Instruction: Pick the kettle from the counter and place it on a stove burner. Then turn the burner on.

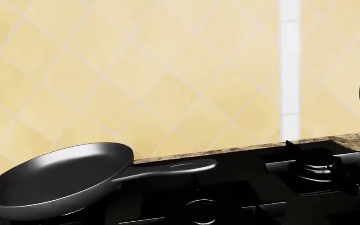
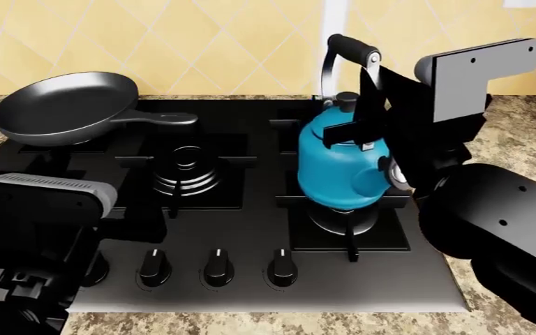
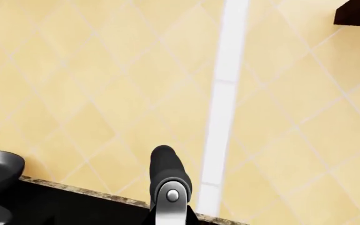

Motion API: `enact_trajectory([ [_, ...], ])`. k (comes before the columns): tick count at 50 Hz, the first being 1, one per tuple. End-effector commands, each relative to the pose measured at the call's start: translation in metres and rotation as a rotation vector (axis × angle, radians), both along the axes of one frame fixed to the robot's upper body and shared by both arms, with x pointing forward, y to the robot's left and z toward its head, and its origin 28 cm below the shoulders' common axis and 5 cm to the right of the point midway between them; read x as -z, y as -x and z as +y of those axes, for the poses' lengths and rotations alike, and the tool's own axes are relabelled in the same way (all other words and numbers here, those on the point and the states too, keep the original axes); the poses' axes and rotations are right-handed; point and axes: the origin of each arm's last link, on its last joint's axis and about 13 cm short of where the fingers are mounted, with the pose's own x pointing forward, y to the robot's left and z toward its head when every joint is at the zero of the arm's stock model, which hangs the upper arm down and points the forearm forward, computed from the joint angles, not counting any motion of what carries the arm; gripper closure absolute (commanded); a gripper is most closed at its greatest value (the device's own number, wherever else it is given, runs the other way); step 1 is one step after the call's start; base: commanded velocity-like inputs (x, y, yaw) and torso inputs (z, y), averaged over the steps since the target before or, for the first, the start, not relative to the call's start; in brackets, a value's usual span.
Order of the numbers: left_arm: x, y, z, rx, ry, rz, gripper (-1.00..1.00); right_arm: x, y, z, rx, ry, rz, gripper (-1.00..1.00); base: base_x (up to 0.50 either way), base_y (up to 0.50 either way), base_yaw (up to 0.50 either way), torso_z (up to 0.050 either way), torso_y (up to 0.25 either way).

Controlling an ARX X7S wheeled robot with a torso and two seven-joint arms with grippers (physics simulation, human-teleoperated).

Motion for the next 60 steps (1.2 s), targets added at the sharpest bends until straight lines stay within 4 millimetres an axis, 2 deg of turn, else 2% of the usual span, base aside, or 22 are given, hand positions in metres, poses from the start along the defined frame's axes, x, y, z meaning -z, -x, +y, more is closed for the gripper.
enact_trajectory([
  [1, 0.002, -0.001, 0.001, -0.002, 0.002, 0.002, -1.0, 0.004, -0.008, -0.003, 0.021, -0.006, -0.037, 1.0, 0.0, 0.0, 0.0, 0.0, 0.0],
  [27, 0.001, -0.001, 0.001, -0.001, 0.008, 0.002, -1.0, 0.019, -0.013, -0.004, 0.011, -0.008, 0.009, 1.0, 0.0, 0.0, 0.0, 0.0, 0.0],
  [28, 0.0, -0.001, 0.001, -0.001, 0.006, 0.0, -1.0, 0.019, -0.012, -0.004, 0.005, -0.007, 0.016, -1.0, 0.0, 0.0, 0.0, 0.0, 0.0],
  [49, 0.001, 0.0, 0.0, 0.004, 0.004, 0.0, -1.0, 0.013, 0.0, -0.004, 0.004, -0.028, -0.006, -1.0, 0.0, 0.0, 0.0, 0.0, 0.0],
  [60, -0.003, 0.003, -0.003, 0.017, 0.009, -0.009, -1.0, -0.007, 0.041, -0.005, 0.018, -0.083, -0.034, -1.0, 0.0, 0.0, 0.0, 0.0, 0.0],
])
